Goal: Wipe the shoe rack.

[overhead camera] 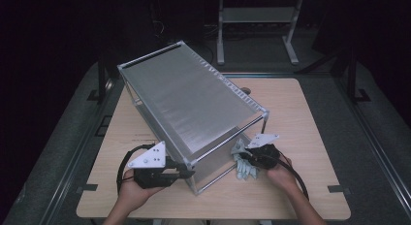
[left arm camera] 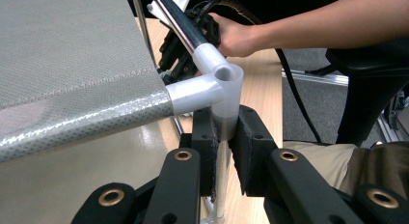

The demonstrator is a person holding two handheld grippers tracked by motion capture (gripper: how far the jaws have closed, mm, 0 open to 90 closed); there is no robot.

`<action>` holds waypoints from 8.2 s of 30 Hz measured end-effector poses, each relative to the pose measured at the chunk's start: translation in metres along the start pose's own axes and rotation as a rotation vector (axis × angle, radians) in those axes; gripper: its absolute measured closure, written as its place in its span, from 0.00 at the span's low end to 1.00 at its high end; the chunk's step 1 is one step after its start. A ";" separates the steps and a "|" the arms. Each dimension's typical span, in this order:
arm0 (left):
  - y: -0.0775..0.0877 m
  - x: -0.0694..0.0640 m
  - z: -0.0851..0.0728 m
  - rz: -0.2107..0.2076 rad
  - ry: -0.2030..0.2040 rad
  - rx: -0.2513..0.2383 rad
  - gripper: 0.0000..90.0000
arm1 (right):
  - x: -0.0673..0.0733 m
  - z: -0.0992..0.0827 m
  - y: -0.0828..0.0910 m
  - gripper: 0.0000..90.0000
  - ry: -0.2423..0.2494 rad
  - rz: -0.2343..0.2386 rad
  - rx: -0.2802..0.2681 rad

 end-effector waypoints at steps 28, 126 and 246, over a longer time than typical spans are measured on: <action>0.012 0.007 -0.007 0.029 0.018 -0.010 0.89 | 0.002 -0.003 0.006 0.89 0.014 -0.009 -0.022; 0.018 0.000 -0.010 -0.001 -0.022 0.014 0.88 | -0.051 0.051 0.104 0.88 -0.030 0.013 -0.198; 0.144 0.142 -0.083 0.325 0.256 -0.032 0.80 | 0.023 -0.013 0.168 0.87 0.072 0.365 -0.266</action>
Point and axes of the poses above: each handheld gripper's, and its own axes: y roughly backward along the jaws, z roughly out of its top, x roughly to its left, the point moved 8 cm from there along -y, roughly forward along the jaws, and after that the axes turned 6 degrees about y, right-handed, at the moved point
